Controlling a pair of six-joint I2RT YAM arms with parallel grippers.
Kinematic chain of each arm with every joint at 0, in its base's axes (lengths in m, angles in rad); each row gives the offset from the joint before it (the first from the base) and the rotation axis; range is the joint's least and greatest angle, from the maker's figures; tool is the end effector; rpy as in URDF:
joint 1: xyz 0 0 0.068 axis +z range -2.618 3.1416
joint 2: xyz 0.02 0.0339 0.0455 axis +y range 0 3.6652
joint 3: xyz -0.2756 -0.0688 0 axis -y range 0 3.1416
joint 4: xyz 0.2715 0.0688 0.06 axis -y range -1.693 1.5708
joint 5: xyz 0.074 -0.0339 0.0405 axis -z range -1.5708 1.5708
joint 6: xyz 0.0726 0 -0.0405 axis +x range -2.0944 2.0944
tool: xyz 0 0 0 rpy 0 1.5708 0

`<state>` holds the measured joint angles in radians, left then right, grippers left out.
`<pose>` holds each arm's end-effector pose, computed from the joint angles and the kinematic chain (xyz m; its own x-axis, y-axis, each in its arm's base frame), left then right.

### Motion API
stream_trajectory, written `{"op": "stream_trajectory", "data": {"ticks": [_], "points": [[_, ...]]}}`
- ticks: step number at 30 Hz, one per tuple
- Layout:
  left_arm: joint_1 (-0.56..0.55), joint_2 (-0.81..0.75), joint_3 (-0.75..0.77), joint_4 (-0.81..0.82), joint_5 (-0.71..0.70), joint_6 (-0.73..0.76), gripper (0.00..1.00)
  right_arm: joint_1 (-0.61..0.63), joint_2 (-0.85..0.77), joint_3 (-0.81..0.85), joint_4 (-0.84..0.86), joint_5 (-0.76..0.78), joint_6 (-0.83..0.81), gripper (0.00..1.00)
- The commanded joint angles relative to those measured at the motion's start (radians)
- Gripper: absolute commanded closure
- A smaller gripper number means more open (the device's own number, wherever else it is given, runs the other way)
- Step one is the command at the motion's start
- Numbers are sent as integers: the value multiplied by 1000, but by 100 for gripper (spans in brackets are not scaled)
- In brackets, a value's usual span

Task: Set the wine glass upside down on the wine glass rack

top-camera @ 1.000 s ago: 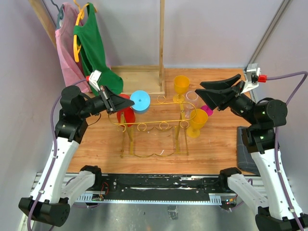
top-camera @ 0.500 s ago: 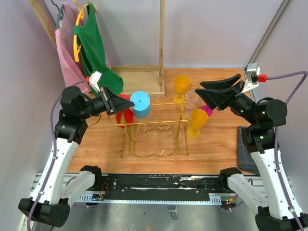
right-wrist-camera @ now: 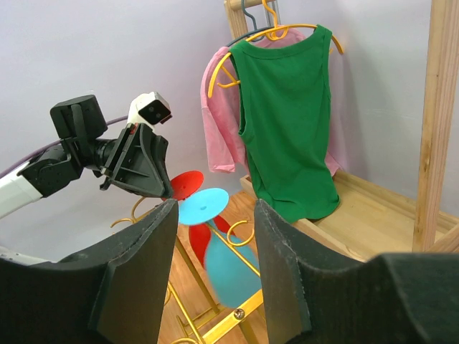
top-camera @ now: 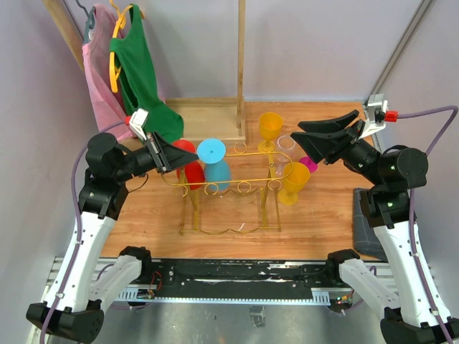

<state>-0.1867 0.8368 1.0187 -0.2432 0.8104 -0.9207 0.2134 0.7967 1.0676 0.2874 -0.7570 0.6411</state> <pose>0.2019 -0.0917 0.4187 -0.7040 -0.4254 -0.5688 0.4596 0.3377 -0.8214 0.1658 0.0869 0.5082 -0.0176 0.4410 -0.8973 -0.8892 0.4034 0.2157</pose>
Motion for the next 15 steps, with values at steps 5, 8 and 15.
{"op": "stream_trajectory", "data": {"ticks": [5, 8, 15], "points": [[-8, -45, -23, -5, 11, 10, 76, -5, -5, 0, 42, 10, 14, 52], [-8, -64, -26, -7, 14, 10, 76, -5, -5, 3, 37, 11, 11, 52], [-8, -114, -2, -38, 11, 72, 66, -5, -7, 27, -54, 37, -44, 49]]}}
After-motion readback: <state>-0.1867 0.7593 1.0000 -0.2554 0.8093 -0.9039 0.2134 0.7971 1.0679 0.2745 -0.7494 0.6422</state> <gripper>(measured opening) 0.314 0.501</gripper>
